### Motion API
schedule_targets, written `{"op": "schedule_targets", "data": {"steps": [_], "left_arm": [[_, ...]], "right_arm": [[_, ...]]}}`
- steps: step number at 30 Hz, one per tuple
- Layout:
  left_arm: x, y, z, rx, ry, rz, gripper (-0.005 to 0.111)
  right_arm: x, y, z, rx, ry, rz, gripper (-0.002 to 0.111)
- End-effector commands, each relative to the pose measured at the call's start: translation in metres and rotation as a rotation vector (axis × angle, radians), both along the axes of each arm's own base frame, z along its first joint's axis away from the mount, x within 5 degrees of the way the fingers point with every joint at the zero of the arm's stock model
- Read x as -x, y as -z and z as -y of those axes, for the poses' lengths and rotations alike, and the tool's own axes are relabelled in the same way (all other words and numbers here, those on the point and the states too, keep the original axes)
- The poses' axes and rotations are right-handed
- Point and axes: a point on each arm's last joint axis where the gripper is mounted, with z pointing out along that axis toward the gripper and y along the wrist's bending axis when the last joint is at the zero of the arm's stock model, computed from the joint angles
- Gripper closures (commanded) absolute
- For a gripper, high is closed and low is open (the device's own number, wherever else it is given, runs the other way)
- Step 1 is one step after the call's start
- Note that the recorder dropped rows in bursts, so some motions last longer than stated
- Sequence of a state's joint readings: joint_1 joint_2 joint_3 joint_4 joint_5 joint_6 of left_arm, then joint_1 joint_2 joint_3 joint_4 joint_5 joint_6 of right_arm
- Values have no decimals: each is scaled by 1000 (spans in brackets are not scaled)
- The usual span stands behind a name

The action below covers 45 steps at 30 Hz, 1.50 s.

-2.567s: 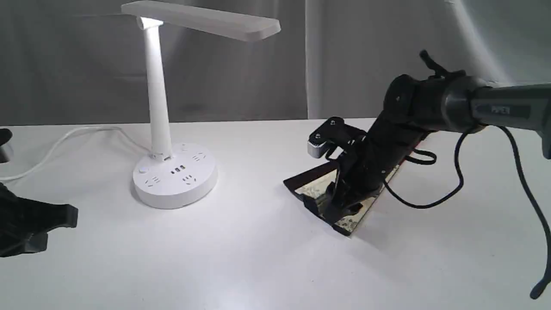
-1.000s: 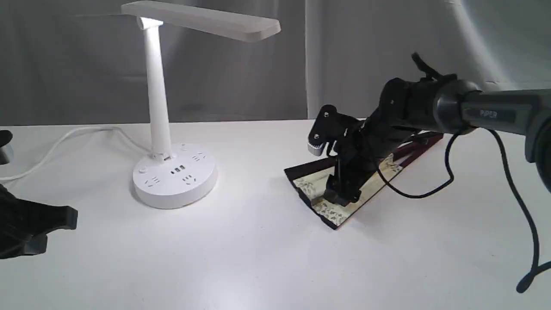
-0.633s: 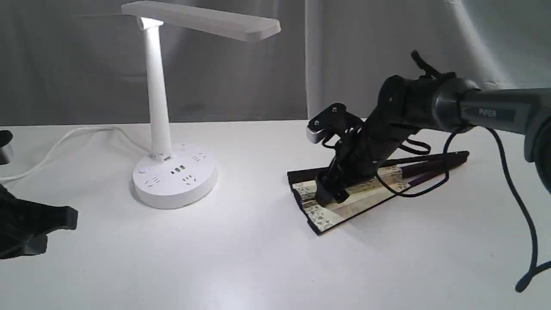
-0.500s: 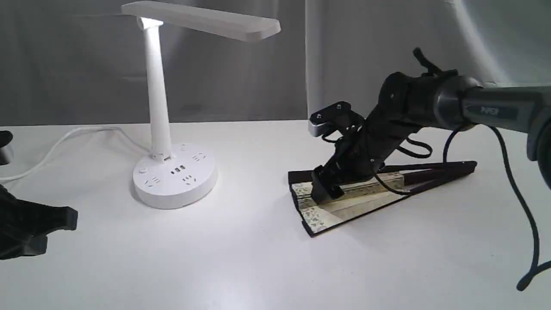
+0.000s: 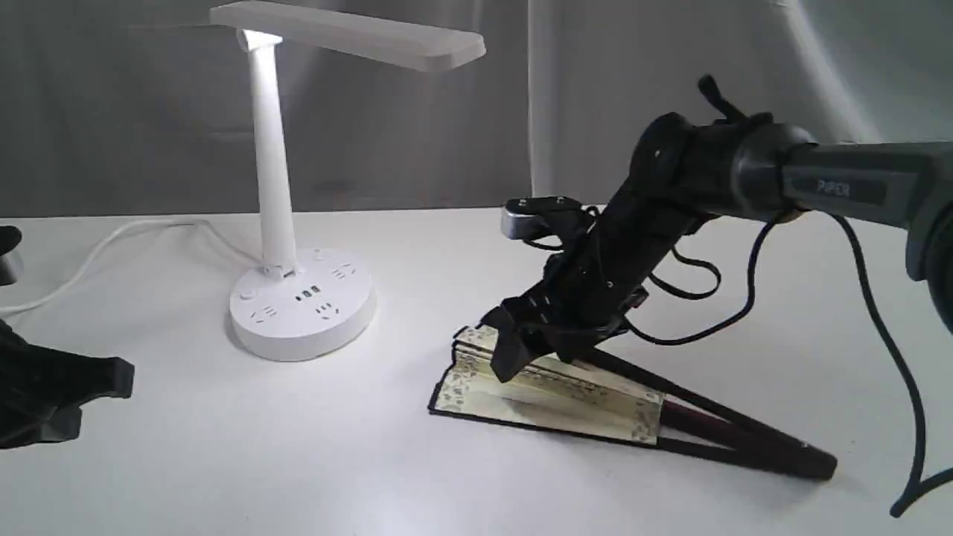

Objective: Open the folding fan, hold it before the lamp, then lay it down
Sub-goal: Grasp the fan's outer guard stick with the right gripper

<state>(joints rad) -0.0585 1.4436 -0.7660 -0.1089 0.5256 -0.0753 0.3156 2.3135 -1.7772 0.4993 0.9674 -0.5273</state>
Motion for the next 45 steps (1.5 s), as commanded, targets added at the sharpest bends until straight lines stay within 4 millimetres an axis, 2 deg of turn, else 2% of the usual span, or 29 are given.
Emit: {"op": "schedule_targets", "data": {"steps": [1,4,8,16,20,25,37,43,45], "left_arm": [[-1,-1,2,5,5,4,107],[-1,-1,2,5,5,4,107],[-1,-1,2,5,5,4,107],[-1,-2,2,5,5,7,107],[-1,-2,2,7,3,7,107],[-1,-2,2,11,0,6,107],[-1,-1,2,11,1,3,107],[-1,-1,2,11,1,-2,107],[-1,-1,2,11,2,-4,107]], "right_arm": [[5,-23,0,37,-50,57,36],[3,-40,8,62,-26,102,36],[1,-51,22,56,28,104,36],[2,-34,69,55,92,-135,36],[1,-28,88,31,126,-191,36],[2,-23,101,-37,97,-184,41],[-8,-22,102,-109,143,-115,47],[-10,12,96,-187,179,-211,50],[-11,18,96,-180,168,-214,51]]}}
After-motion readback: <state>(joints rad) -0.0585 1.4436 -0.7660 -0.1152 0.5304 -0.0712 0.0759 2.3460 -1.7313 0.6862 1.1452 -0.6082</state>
